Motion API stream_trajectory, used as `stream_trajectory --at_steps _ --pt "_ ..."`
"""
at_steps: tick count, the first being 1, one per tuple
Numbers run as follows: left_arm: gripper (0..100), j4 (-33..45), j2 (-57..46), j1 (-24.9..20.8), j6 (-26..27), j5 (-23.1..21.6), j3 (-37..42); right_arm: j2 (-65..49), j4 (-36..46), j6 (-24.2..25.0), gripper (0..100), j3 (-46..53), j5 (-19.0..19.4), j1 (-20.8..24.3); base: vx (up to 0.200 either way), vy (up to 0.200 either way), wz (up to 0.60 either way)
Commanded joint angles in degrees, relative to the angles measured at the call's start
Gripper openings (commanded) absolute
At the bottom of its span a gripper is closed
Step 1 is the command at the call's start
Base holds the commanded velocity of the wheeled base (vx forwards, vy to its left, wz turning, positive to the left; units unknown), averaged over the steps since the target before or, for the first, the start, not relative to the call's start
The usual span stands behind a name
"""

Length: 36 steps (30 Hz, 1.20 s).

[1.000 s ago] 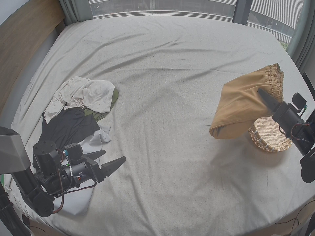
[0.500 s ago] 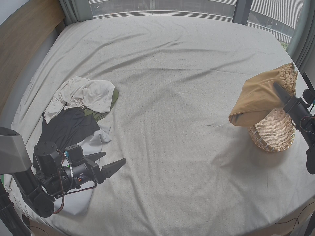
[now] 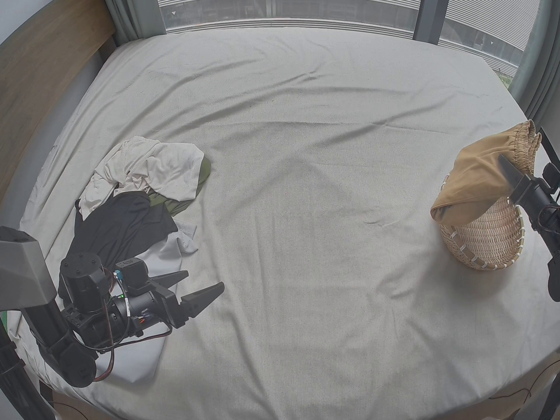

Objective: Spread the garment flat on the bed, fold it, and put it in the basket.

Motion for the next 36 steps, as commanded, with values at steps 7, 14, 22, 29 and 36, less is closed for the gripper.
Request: stream_trajectory --at_steps 7,14,22,29,36 --pt "100 0.0 0.0 0.0 0.0 0.0 0.0 2.4 0.1 -2.2 100 0.5 0.1 -2.1 0.000 0.000 0.00" --pt "100 0.0 -0.1 0.0 0.0 0.0 0.0 2.3 0.1 -4.1 100 1.8 0.2 -1.4 0.000 0.000 0.00" --pt "100 0.0 -0.1 0.0 0.0 0.0 0.0 -2.5 3.6 -4.4 100 1.5 0.5 -1.0 0.000 0.000 0.00" --pt "100 0.0 -0.2 0.0 -0.1 -0.1 0.0 -5.4 5.9 -4.4 100 3.3 0.7 3.8 0.000 0.000 0.00" --pt "100 0.0 -0.5 0.0 -0.1 -0.1 -0.2 -4.1 4.9 -4.4 100 8.5 0.8 13.5 0.000 0.000 0.00"
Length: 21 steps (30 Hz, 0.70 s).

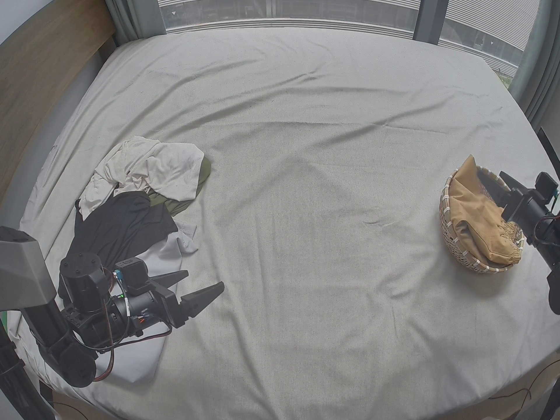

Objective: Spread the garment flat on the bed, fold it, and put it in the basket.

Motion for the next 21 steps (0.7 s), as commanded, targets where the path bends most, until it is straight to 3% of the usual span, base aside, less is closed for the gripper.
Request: stream_trajectory --at_steps 1,7,10,21 --pt "100 0.0 -0.6 0.0 -0.1 0.0 -0.2 0.9 -1.0 0.0 100 4.1 0.1 7.6 0.000 0.000 0.00" --pt "100 0.0 -4.1 -0.4 -0.6 -0.2 0.4 0.9 -3.6 -0.2 100 9.5 -0.2 16.2 0.000 0.000 0.00" --pt "100 0.0 -8.7 -1.3 -0.6 0.0 1.9 -0.1 -3.7 -2.6 100 12.3 -0.2 19.1 0.000 0.000 0.00" --pt "100 1.0 -30.8 0.4 -2.6 0.9 11.3 -13.8 -2.9 -4.2 100 22.3 -2.0 18.8 0.000 0.000 0.00"
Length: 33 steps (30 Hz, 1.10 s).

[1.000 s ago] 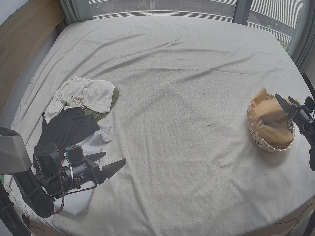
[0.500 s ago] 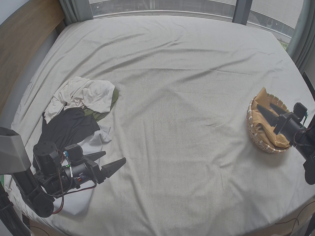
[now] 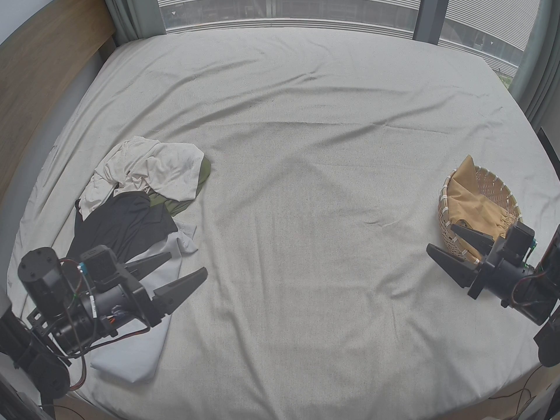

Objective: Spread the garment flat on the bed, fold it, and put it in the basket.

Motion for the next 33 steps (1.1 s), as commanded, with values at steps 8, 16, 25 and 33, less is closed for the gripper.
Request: stream_trajectory --at_steps 8,16,25,33 --pt "100 12.1 -29.2 3.2 -5.3 2.9 5.5 -25.1 13.7 0.2 100 7.0 -5.1 -0.1 0.000 0.000 0.00" --pt "100 41.2 -50.3 2.9 -5.7 2.4 5.5 -46.4 36.0 1.9 100 7.0 -7.4 -3.5 0.000 0.000 0.00" --pt "100 59.5 -70.0 3.2 -5.8 2.9 5.5 -71.0 62.6 1.5 100 5.2 -7.3 -10.1 0.000 0.000 0.00" --pt "100 76.7 -86.8 3.2 -5.8 3.0 3.8 -86.1 82.0 1.0 100 4.1 -7.3 -13.5 0.000 0.000 0.00"
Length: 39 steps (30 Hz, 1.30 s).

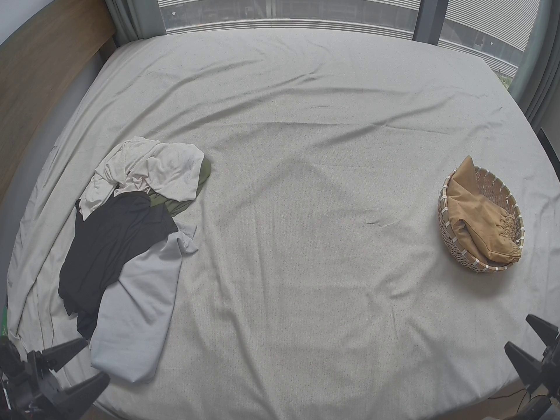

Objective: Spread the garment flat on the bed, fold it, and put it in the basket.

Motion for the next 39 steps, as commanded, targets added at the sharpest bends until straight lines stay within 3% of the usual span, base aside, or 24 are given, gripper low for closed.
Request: stream_trajectory --at_steps 1,5,7,9,10,15,16,20,25,26,29,34,39 --pt "100 10.8 -19.7 0.4 0.0 0.2 -0.8 -19.3 12.9 -1.0 100 -1.1 -0.1 -5.0 0.000 0.000 0.00" --pt "100 13.5 -22.1 0.7 1.5 3.3 -0.2 -19.8 14.3 -2.2 100 -1.1 -3.2 -5.5 0.000 0.000 0.00" --pt "100 13.5 -22.1 0.7 2.2 7.7 0.5 -19.8 14.3 -3.6 100 -0.9 -10.4 -5.5 0.000 0.000 0.00" --pt "100 13.9 -22.1 0.9 4.1 10.2 1.0 -19.9 14.5 -10.0 100 -0.7 -17.7 -5.6 0.000 0.000 0.00" --pt "100 14.5 -22.1 1.0 5.1 11.0 1.0 -19.8 14.2 -10.7 100 -0.4 -18.8 -5.5 0.000 0.000 0.00" --pt "100 16.3 -22.0 3.4 8.0 15.3 1.0 -19.7 12.8 -8.4 100 0.4 -18.2 -5.5 0.000 0.000 0.00" --pt "100 16.5 -21.9 5.6 11.5 15.7 1.0 -19.9 11.9 -10.0 100 1.3 -15.9 -5.4 0.000 0.000 0.00" --pt "100 16.7 -21.8 8.8 16.7 17.9 1.0 -19.9 12.3 -10.6 100 1.2 -15.6 -5.3 0.000 0.000 0.00" --pt "100 16.7 -22.0 11.5 17.6 18.7 1.0 -19.9 12.1 -10.7 100 1.2 -15.3 -5.3 0.000 0.000 0.00" --pt "100 17.3 -25.5 15.6 19.1 18.7 1.0 -19.9 12.1 -10.7 100 1.2 -15.2 -5.3 0.000 0.000 0.00" --pt "100 17.3 -26.7 15.3 22.6 21.3 1.0 -19.9 12.2 -10.7 100 1.2 -15.2 -5.4 0.000 0.000 0.00" --pt "100 20.0 -26.5 15.1 19.8 24.7 0.1 -19.9 12.3 -10.7 100 1.2 -15.1 -5.4 0.000 0.000 0.00" --pt "100 17.5 -26.5 15.2 19.7 27.8 0.9 -19.9 12.4 -10.7 100 1.2 -15.0 -5.4 0.000 0.000 0.00"
